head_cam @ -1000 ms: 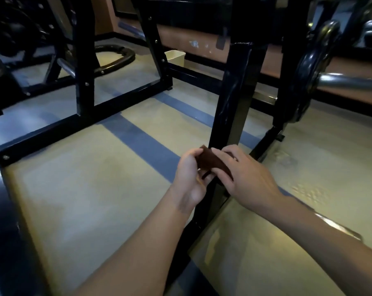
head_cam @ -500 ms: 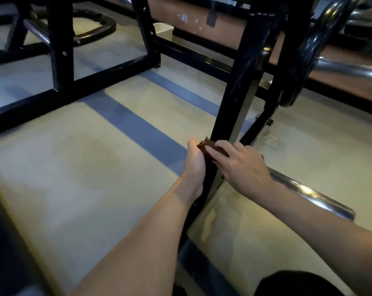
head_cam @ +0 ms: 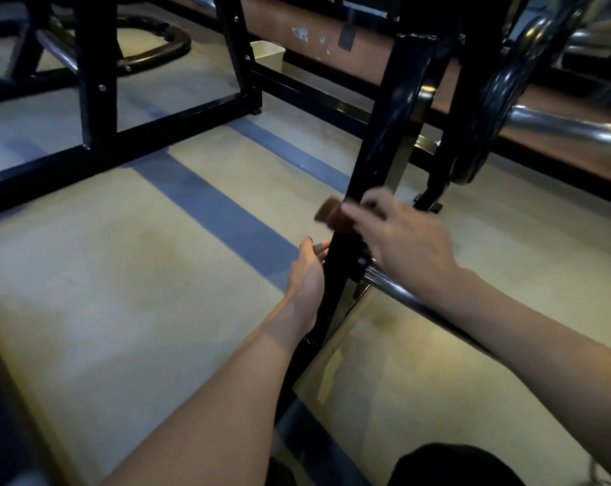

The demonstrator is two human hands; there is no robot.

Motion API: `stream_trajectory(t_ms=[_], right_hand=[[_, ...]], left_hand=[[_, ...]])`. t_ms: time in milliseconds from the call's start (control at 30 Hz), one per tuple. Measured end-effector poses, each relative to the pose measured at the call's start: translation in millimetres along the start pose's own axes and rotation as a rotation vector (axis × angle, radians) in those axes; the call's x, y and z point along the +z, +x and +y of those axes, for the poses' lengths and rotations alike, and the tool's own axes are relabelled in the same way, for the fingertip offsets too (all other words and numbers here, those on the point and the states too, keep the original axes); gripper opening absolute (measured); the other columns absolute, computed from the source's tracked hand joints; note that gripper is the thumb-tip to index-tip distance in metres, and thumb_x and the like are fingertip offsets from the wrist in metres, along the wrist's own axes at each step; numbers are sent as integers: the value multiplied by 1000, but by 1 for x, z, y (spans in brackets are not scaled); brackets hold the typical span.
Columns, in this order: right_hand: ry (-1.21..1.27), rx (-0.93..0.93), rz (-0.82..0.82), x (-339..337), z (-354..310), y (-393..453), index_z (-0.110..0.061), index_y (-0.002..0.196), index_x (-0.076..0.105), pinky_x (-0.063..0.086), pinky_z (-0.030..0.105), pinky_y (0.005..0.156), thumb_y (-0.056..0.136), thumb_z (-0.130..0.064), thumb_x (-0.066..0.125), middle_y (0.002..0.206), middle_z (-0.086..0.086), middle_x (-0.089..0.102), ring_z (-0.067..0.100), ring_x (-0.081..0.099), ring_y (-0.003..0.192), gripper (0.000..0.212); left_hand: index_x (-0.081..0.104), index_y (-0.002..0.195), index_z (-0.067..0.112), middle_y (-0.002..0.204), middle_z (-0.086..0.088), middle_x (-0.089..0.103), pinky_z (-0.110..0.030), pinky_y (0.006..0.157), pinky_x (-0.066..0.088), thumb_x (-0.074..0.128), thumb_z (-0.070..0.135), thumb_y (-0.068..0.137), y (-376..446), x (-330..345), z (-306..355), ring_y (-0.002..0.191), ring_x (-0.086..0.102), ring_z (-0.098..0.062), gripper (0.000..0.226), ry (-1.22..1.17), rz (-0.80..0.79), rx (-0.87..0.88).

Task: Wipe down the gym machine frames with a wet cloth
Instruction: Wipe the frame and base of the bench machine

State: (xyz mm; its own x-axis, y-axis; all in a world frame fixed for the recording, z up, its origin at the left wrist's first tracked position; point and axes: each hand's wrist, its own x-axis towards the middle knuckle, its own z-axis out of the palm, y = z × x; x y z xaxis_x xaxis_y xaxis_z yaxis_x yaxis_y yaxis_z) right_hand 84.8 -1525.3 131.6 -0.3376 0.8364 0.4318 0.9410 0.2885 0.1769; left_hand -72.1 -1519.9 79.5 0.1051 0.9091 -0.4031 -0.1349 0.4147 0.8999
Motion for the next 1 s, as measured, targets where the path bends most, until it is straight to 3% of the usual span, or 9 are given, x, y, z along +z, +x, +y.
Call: stream_trajectory(t_ms=[67, 133, 200, 333, 467, 567, 667, 800, 1000], right_hand=[[5, 185, 164, -16, 5, 23, -31, 141, 58, 42, 34, 54, 101, -32, 62, 135, 6, 51, 31, 64, 84, 40], [23, 291, 224, -23, 3, 33, -29, 143, 56, 41, 34, 57, 104, -33, 58, 137, 8, 48, 30, 62, 88, 39], [11, 231, 169, -15, -8, 24, -27, 147, 52, 46, 37, 56, 103, -30, 59, 140, 9, 46, 32, 62, 94, 44], [-53, -26, -66, 5, -13, -8, -25, 146, 49, 49, 36, 51, 96, -27, 69, 146, 11, 42, 34, 64, 92, 54], [5, 152, 171, -30, 15, 34, -29, 148, 44, 42, 36, 53, 100, -22, 62, 140, 12, 46, 36, 62, 86, 52], [30, 220, 255, -42, 24, 48, -26, 143, 51, 46, 40, 56, 102, -17, 59, 146, 11, 45, 38, 60, 94, 43], [-63, -11, 142, -20, 16, 25, -24, 146, 54, 51, 42, 61, 92, -9, 63, 158, 6, 42, 37, 58, 91, 56], [-218, -223, -101, -16, 21, 17, -26, 158, 39, 39, 34, 59, 91, -9, 63, 169, -3, 27, 28, 56, 90, 73], [-183, 81, 234, -40, 42, 68, -23, 158, 38, 35, 34, 61, 102, -11, 56, 167, -3, 32, 35, 55, 91, 60]], left_hand=[[69, 121, 20, 86, 14, 73, -17, 62, 44, 23, 43, 112, 4, -1, -3, 66, 66, 11, 52, -25, -21, -40], [69, 118, 24, 84, 18, 71, -19, 68, 43, 21, 41, 112, 5, 1, -5, 71, 64, 10, 50, -24, -46, -53], [67, 115, 28, 93, 17, 69, -23, 74, 46, 24, 39, 112, 4, 1, -6, 77, 64, 10, 45, 13, -49, -48], [64, 103, 28, 75, 21, 71, -10, 53, 49, 25, 34, 113, -3, -2, -5, 62, 63, 17, 40, 34, -86, -24], [68, 107, 33, 82, 26, 72, -16, 65, 46, 25, 36, 112, 2, -3, -8, 75, 65, 17, 43, 60, -64, 17], [73, 109, 27, 98, 12, 77, -20, 71, 54, 31, 34, 109, 3, -1, -9, 92, 71, -1, 42, 53, -15, 57], [75, 103, 25, 103, 6, 77, -30, 87, 56, 36, 32, 109, 5, 1, -9, 97, 72, -10, 40, 39, 13, 81], [72, 112, 25, 103, 8, 77, -24, 78, 52, 35, 32, 110, 4, 1, -9, 91, 71, -1, 38, 27, 0, 86], [71, 110, 35, 89, 25, 73, -14, 66, 51, 35, 33, 109, 4, -6, -11, 76, 65, 17, 36, 108, -43, 97]])
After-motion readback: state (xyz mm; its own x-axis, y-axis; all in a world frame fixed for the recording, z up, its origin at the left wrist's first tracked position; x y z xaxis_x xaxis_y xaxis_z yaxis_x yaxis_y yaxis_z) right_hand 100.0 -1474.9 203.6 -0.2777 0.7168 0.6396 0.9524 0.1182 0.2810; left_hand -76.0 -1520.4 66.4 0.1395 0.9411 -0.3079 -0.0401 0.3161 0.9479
